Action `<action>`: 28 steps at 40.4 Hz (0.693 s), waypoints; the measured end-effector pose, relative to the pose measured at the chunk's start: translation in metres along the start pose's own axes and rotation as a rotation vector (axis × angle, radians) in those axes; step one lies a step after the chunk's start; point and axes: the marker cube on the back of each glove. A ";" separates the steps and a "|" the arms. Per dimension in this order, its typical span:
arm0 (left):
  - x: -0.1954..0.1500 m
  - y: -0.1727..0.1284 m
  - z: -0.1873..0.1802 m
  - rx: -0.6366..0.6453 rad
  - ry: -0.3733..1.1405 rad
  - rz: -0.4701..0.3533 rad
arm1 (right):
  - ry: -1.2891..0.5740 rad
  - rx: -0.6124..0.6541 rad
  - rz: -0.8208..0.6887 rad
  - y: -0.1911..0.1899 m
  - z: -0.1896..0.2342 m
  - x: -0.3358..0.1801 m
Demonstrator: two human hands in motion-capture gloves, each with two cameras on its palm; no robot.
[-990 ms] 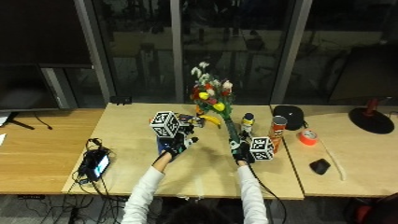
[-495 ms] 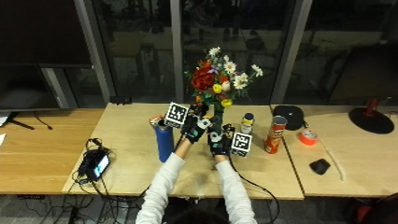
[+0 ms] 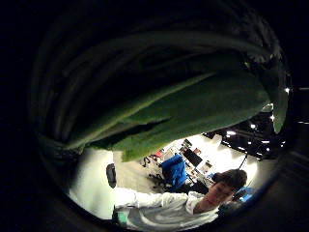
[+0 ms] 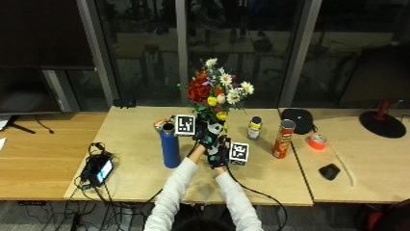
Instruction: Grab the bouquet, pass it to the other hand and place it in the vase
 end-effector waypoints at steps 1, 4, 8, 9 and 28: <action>0.003 0.000 -0.002 -0.003 0.014 0.008 | 0.001 -0.029 0.036 0.004 0.001 -0.002; 0.021 -0.006 -0.008 -0.019 0.087 0.102 | 0.027 -0.166 0.048 0.009 0.001 -0.004; 0.036 -0.024 -0.036 0.019 0.001 0.134 | 0.084 -0.323 0.030 0.007 -0.010 0.009; 0.036 -0.029 -0.046 0.041 -0.064 0.100 | 0.095 -0.334 0.032 0.005 -0.014 0.011; 0.084 -0.118 -0.168 0.320 -0.306 0.145 | 0.184 -0.258 0.247 -0.035 -0.078 0.022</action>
